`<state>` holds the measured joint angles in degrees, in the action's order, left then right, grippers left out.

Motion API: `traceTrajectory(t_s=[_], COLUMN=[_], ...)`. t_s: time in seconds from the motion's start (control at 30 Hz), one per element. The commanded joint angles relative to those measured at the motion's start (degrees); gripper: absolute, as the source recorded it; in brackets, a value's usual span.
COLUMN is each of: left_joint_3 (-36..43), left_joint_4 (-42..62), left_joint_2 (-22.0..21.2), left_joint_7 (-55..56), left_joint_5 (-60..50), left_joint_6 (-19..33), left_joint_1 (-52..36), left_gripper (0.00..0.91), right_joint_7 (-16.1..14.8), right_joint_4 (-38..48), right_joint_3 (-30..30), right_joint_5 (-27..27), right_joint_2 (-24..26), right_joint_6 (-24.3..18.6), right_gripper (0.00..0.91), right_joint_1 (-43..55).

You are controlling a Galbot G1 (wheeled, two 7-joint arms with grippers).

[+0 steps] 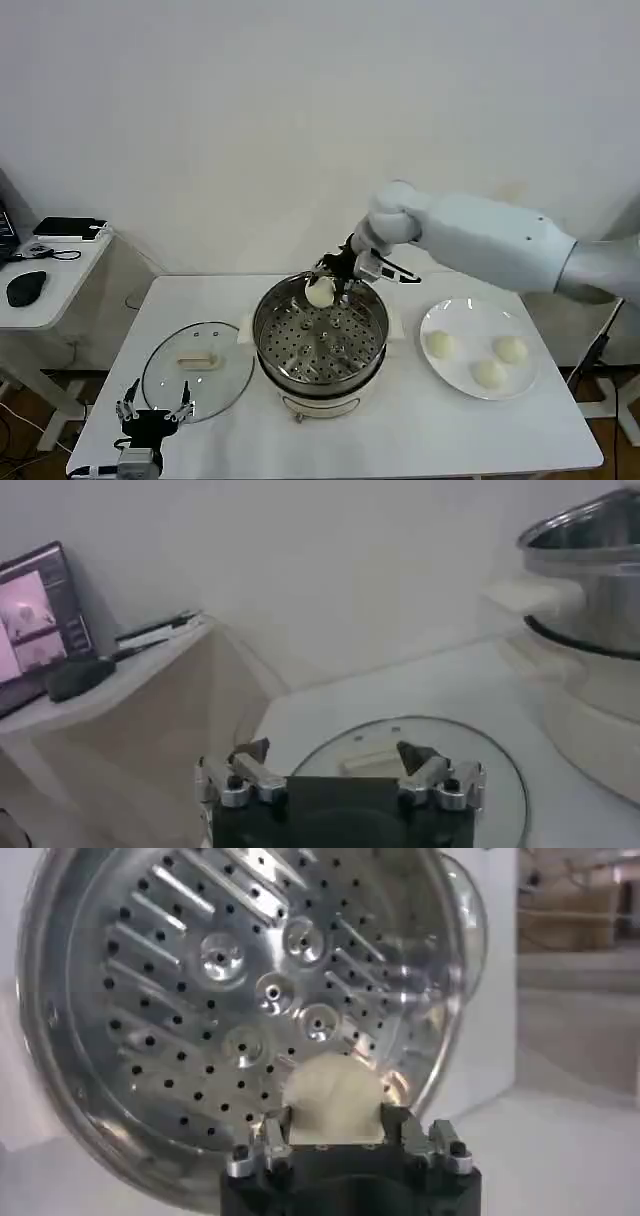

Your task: Take steamed baozi put them in steamer then cover it.

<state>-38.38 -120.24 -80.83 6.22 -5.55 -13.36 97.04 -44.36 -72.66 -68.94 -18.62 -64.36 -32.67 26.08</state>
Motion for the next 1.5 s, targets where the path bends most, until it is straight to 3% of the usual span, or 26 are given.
traceTrajectory(t_s=[0.03, 0.13, 0.2, 0.23, 0.5, 0.6, 0.67, 0.87, 0.93, 1.07, 1.1, 1.13, 1.2, 1.37, 1.5], left_joint_3=[-0.2, -0.4, -0.3, -0.3, -0.2, -0.1, 0.1, 0.9, 1.2, 1.8, 2.1, 2.4, 2.7, 2.0, 0.5], left_joint_4=[-0.2, -0.5, -0.6, -0.6, -1.0, -0.9, -0.6, -0.2, -0.1, 0.1, 0.1, 0.1, -0.1, -0.1, 0.2], left_joint_2=[0.0, -0.1, -0.1, -0.1, -0.5, -0.6, -0.5, 0.2, 0.6, 2.0, 2.4, 2.7, 3.4, 5.5, 7.0], left_joint_7=[0.0, 0.1, 0.1, 0.1, 0.3, 0.3, 0.3, 0.2, 0.1, -0.1, -0.1, -0.1, -0.2, 0.1, 1.8], left_joint_5=[0.0, 0.0, 0.0, 0.0, 0.1, 0.1, 0.1, 0.7, 1.0, 2.0, 2.1, 2.1, 2.1, 3.6, 6.2], left_joint_6=[0.1, 0.1, 0.2, 0.2, 0.4, 0.4, 0.4, 0.1, 0.1, -0.1, -0.1, -0.2, -0.3, -0.4, -0.2], left_joint_1=[0.1, 0.3, 0.4, 0.5, 0.6, 0.4, 0.2, -0.7, -1.0, -1.7, -1.9, -2.0, -2.4, -3.4, -4.1], left_gripper=[0.907, 0.907, 0.907, 0.907, 0.907, 0.907, 0.907, 0.907, 0.907, 0.907, 0.907, 0.907, 0.907, 0.907, 0.907], right_joint_7=[2.4, 2.9, 3.0, 3.0, 4.3, 3.5, 1.5, -2.5, -3.2, -2.4, -2.4, -2.1, -0.9, -0.4, -1.6], right_joint_4=[2.8, 3.4, 3.6, 3.6, 3.6, 1.8, 0.2, -5.9, -8.5, -12.8, -12.8, -14.6, -19.3, -25.0, -25.6], right_joint_3=[1.8, 2.8, 2.7, 2.7, 2.9, 2.2, 0.9, -3.1, -5.6, -9.6, -9.6, -10.4, -11.3, -7.6, 3.0], right_joint_5=[-11.7, -13.5, -13.8, -14.0, -14.0, -10.9, -4.8, 9.0, 14.7, 17.1, 17.1, 17.7, 19.0, 19.7, 20.3], right_joint_2=[-2.9, -3.5, -3.9, -3.9, -4.4, -2.7, -0.6, 10.0, 15.1, 25.5, 25.5, 28.9, 35.9, 44.6, 49.2], right_joint_6=[-3.8, -4.1, -4.2, -4.2, -4.8, -4.1, -2.2, 6.7, 13.9, 23.3, 23.3, 25.7, 30.2, 36.6, 40.0], right_gripper=[0.615, 0.625, 0.776, 0.907, 0.907, 0.907, 0.907, 0.907, 0.907, 0.907, 0.907, 0.907, 0.907, 0.907, 0.907], right_joint_1=[-3.3, -4.2, -4.5, -4.6, -4.0, -0.3, 4.0, 14.0, 17.9, 20.3, 20.3, 19.9, 17.5, 8.3, -7.8])
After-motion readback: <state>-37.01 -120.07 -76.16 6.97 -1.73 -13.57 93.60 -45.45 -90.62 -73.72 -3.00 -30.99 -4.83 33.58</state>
